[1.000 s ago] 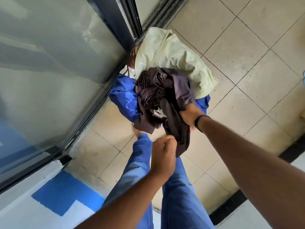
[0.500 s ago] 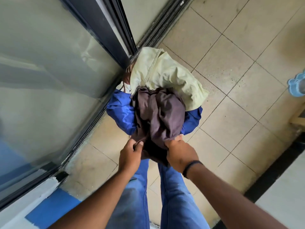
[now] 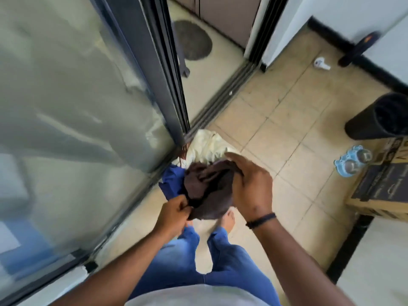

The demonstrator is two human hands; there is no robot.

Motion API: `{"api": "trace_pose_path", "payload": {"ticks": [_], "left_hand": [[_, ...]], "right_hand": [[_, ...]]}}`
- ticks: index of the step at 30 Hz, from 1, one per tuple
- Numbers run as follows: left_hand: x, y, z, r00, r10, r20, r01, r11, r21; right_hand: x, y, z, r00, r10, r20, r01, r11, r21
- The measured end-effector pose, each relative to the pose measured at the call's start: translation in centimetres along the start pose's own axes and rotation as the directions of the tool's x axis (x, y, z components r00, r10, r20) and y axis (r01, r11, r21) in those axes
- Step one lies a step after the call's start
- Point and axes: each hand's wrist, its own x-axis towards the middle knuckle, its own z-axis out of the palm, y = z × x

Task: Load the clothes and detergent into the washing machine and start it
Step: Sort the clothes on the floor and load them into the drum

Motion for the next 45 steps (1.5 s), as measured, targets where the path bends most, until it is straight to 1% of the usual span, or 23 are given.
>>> {"api": "trace_pose_path", "payload": {"ticks": [2,4,5,6,8,9,11,14,15,18,20,22,24,26,28,30,32,34,38,41,42,43,45], "left_hand": [[-1.0,1.4,-1.8,0.997,0.063,0.052,-0.065,0.997,0.045],[-2.0,1.8,-3.4,0.990,0.088,0.112,-0.098,0.992,0.082],[-2.2,1.8,-3.8,0.989,0.091,0.120,-0.103,0.990,0.098],[-2.2,1.9,-4.0,0.991,0.087,0.106,-0.099,0.989,0.107],[-2.6,2.8,-4.5,0.996,0.074,0.043,-0.074,0.997,0.000],[-2.6,3.2,-4.6,0.997,0.080,0.013,-0.080,0.997,-0.012],[-1.8,3.7,-4.6,0.995,0.099,-0.021,-0.099,0.995,-0.008],[-0.5,5.1,-4.6,0.985,0.150,-0.080,-0.154,0.987,-0.041],[-0.5,5.9,-4.6,0.978,0.179,-0.105,-0.186,0.980,-0.065],[-1.4,8.8,-4.7,0.949,0.169,-0.267,-0.224,0.956,-0.188],[-1.9,9.9,-4.0,0.930,0.143,-0.339,-0.226,0.949,-0.220],[-2.3,10.9,-3.2,0.938,0.108,-0.328,-0.184,0.960,-0.210],[-2.8,11.6,-2.1,0.967,0.094,-0.237,-0.134,0.979,-0.155],[-3.4,11.8,-0.8,0.974,0.109,-0.200,-0.138,0.982,-0.133],[-4.1,12.2,0.5,0.942,0.140,-0.305,-0.184,0.975,-0.121],[-4.7,12.8,1.6,0.874,0.177,-0.453,-0.245,0.965,-0.096],[-5.6,14.2,2.1,0.825,0.213,-0.524,-0.309,0.946,-0.102],[-6.6,15.4,2.4,0.791,0.245,-0.561,-0.347,0.934,-0.081],[-8.9,17.0,2.3,0.861,0.148,-0.487,-0.274,0.941,-0.199],[-9.3,15.8,1.9,0.823,0.084,-0.562,-0.201,0.968,-0.149],[-9.2,14.9,1.7,0.793,0.059,-0.607,-0.201,0.965,-0.168],[-9.4,14.1,1.5,0.763,0.036,-0.646,-0.227,0.950,-0.215],[-10.0,12.0,1.1,0.729,-0.064,-0.682,-0.258,0.896,-0.360]], "right_hand": [[-1.0,-1.7,-0.2,0.985,-0.014,0.170,0.022,0.999,-0.046],[-0.4,-2.9,-0.9,0.930,0.106,0.353,-0.037,0.979,-0.198],[-0.2,-3.8,-1.6,0.936,0.123,0.329,-0.052,0.975,-0.216],[0.1,-4.6,-2.3,0.971,0.096,0.219,-0.059,0.984,-0.170],[0.2,-6.9,-4.4,0.997,-0.044,-0.058,0.044,0.999,-0.013],[0.1,-7.7,-5.3,0.986,-0.105,-0.132,0.109,0.994,0.027],[0.2,-7.7,-5.3,0.980,-0.179,-0.083,0.179,0.984,-0.001],[1.6,-5.9,-5.5,0.979,-0.079,0.189,0.097,0.991,-0.090],[1.8,-5.7,-6.2,0.979,-0.077,0.188,0.095,0.991,-0.089],[1.3,-6.4,-8.7,0.977,-0.208,-0.044,0.209,0.977,0.036],[0.9,-6.0,-9.7,0.951,-0.283,-0.121,0.292,0.954,0.068],[2.0,-4.1,-9.5,0.964,-0.265,0.005,0.265,0.964,0.036],[3.6,-2.6,-10.2,0.966,-0.184,0.182,0.188,0.982,-0.006],[4.2,-1.9,-10.9,0.952,-0.208,0.225,0.210,0.978,0.011],[4.5,-2.2,-11.5,0.932,-0.256,0.255,0.250,0.967,0.057],[4.9,-2.6,-11.9,0.899,-0.303,0.316,0.292,0.953,0.082],[4.9,-3.1,-12.3,0.864,-0.350,0.362,0.324,0.937,0.132],[4.3,-4.3,-13.2,0.820,-0.435,0.371,0.374,0.899,0.227],[1.8,-6.4,-14.7,0.684,-0.617,0.388,0.434,0.773,0.464],[1.9,-5.7,-14.4,0.615,-0.640,0.460,0.340,0.742,0.578],[2.3,-5.1,-14.3,0.550,-0.633,0.545,0.276,0.754,0.596],[2.6,-4.4,-14.4,0.442,-0.619,0.649,0.226,0.778,0.587],[2.9,-3.1,-14.6,0.159,-0.504,0.849,0.306,0.843,0.443]]}}
